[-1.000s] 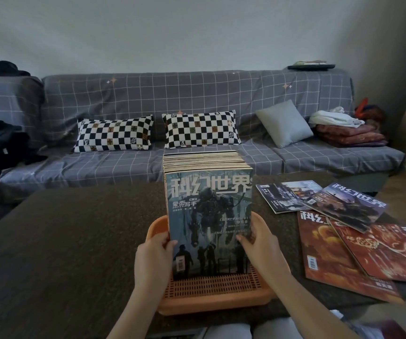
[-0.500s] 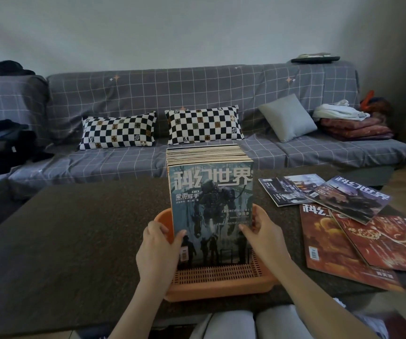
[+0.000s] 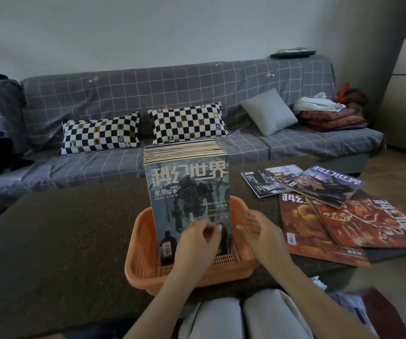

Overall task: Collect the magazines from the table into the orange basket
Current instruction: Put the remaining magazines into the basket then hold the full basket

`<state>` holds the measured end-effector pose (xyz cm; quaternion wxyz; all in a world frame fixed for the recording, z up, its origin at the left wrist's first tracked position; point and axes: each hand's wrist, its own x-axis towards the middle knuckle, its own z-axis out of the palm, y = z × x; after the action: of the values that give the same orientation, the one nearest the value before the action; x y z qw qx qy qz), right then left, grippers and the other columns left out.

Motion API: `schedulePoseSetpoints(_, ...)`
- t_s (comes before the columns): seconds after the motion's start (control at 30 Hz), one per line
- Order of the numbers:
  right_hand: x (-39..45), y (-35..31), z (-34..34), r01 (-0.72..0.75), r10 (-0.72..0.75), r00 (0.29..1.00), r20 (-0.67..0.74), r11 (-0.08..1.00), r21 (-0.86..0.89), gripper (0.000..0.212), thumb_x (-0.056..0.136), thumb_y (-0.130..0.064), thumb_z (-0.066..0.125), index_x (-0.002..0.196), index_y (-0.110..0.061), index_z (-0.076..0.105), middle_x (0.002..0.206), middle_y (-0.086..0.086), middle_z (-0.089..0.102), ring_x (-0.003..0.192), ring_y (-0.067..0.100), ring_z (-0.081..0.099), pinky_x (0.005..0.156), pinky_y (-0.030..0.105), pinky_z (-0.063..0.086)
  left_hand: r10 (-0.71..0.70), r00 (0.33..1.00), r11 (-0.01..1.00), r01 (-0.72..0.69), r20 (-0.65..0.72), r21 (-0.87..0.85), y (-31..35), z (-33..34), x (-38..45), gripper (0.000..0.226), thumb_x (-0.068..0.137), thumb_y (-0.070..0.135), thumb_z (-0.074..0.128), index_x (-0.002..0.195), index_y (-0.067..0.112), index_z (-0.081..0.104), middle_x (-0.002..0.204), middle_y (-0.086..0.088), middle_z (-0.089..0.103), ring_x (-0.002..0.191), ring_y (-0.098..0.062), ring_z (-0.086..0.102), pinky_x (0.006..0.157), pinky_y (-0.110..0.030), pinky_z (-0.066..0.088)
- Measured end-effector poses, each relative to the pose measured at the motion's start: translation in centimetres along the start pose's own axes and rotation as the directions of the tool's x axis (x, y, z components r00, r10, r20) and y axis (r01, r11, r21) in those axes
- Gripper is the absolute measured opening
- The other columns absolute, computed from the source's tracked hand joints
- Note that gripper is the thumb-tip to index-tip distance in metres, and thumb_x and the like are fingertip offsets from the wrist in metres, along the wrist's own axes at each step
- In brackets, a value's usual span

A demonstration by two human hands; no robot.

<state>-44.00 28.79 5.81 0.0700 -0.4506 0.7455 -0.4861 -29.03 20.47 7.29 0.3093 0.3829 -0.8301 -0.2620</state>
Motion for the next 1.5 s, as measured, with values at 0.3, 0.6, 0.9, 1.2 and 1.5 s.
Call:
schedulePoseSetpoints(0.3,-0.7,4.4,-7.1,-0.049,0.039,0.988,-0.148,0.997,-0.060,0.037,0.087,-0.022,0.064,0.124,-0.018,0.057,0.116,-0.003,0.064,0.098,0.001,0.054,0.082,0.015,0.043,0.118,0.985,0.984,-0.100,0.123,-0.146,6.7,7.8,2.4,0.008,0.093,0.034,0.055,0.096,0.029,0.061,0.090,0.011,0.060,0.080,0.003,0.055,0.068,-0.011,0.040)
schedulePoseSetpoints(0.6,0.6,10.7,-13.9,-0.230,0.207,0.934,-0.291,0.972,-0.044,0.033,0.089,-0.029,0.061,0.121,-0.021,0.060,0.110,-0.006,0.065,0.092,0.005,0.058,0.075,0.016,0.046,0.117,0.942,0.983,-0.064,0.314,-0.174,11.7,16.8,7.1,0.019,0.094,0.035,0.054,0.111,0.027,0.056,0.106,0.009,0.056,0.086,0.003,0.053,0.077,-0.016,0.048)
schedulePoseSetpoints(0.9,7.1,17.2,-15.6,-0.427,0.380,0.874,-0.304,0.898,-0.106,0.039,0.091,-0.033,0.056,0.128,-0.019,0.053,0.127,0.001,0.057,0.113,0.016,0.054,0.096,0.034,0.046,-0.005,0.928,0.998,0.025,0.373,-0.049,13.1,24.7,15.6,0.035,0.094,0.038,0.051,0.124,0.019,0.054,0.124,-0.003,0.058,0.111,-0.020,0.055,0.094,-0.038,0.047)
schedulePoseSetpoints(1.2,13.1,22.9,-13.4,-0.573,0.476,0.808,-0.348,0.774,-0.270,0.055,0.094,-0.047,0.043,0.140,-0.018,0.041,0.143,0.004,0.043,0.135,0.028,0.029,0.112,0.044,0.025,-0.009,0.920,0.981,-0.067,0.391,0.181,10.2,31.4,23.5,0.059,0.096,0.047,0.044,0.143,0.012,0.040,0.152,-0.010,0.036,0.139,-0.028,0.034,0.111,-0.050,0.030)
schedulePoseSetpoints(1.5,12.8,24.1,-13.1,-0.615,0.445,0.731,-0.517,0.758,-0.217,0.053,0.094,-0.043,0.046,0.132,-0.007,0.052,0.136,0.007,0.052,0.130,0.029,0.034,0.109,0.040,0.023,-0.117,0.923,0.985,0.062,0.367,0.158,11.0,32.8,26.7,0.043,0.087,0.043,0.064,0.109,0.006,0.065,0.097,-0.007,0.068,0.087,-0.022,0.062,0.070,-0.033,0.049)
